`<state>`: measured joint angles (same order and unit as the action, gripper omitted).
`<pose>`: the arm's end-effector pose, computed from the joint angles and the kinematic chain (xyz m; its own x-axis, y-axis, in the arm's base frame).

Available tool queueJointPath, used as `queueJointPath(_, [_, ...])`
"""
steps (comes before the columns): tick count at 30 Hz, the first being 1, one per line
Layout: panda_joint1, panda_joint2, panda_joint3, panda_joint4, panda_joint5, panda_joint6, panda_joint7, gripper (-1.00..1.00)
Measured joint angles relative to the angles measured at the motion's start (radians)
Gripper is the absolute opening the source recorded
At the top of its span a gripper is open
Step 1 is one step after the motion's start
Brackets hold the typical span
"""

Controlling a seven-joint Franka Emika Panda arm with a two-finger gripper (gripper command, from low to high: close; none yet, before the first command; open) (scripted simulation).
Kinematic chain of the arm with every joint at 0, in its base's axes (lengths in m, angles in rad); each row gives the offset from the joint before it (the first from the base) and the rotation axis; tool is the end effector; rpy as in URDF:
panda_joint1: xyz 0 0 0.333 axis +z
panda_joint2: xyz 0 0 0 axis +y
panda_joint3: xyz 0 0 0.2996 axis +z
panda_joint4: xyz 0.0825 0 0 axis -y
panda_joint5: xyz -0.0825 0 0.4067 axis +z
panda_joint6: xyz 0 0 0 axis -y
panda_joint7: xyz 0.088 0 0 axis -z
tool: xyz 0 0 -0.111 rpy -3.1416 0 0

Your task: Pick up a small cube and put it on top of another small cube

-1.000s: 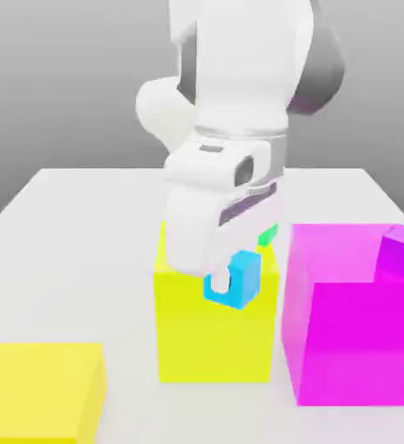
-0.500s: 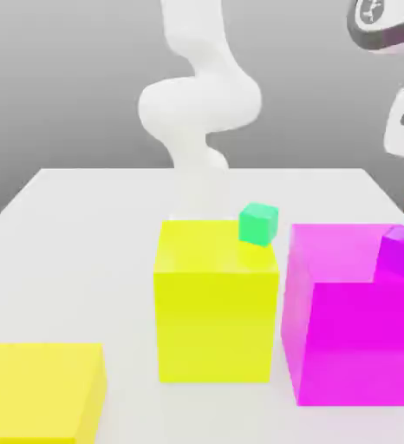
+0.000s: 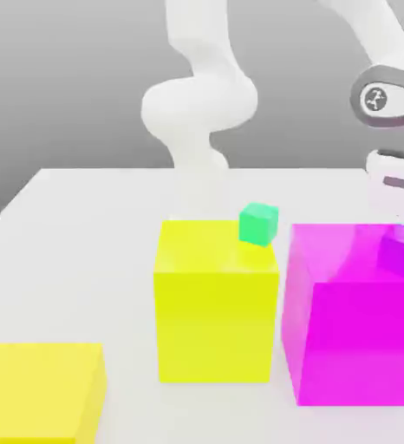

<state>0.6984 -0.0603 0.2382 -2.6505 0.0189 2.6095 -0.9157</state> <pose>0.2610 0.3512 0.2238 -0.2620 0.9650 0.0074 0.9650 0.2618 0.0167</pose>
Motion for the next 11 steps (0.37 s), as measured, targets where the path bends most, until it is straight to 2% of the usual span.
queueJointPath(3, [0.007, 0.069, 0.002, -0.024, -0.023, 0.075, -0.003, -1.0])
queueJointPath(7, [0.023, 0.204, -0.035, -0.022, -0.107, 0.201, 0.055, -1.0])
queueJointPath(8, [0.029, 0.226, -0.044, -0.021, -0.123, 0.221, 0.066, 1.0])
queueJointPath(11, [0.029, 0.226, -0.044, -0.021, -0.123, 0.221, 0.066, 1.0])
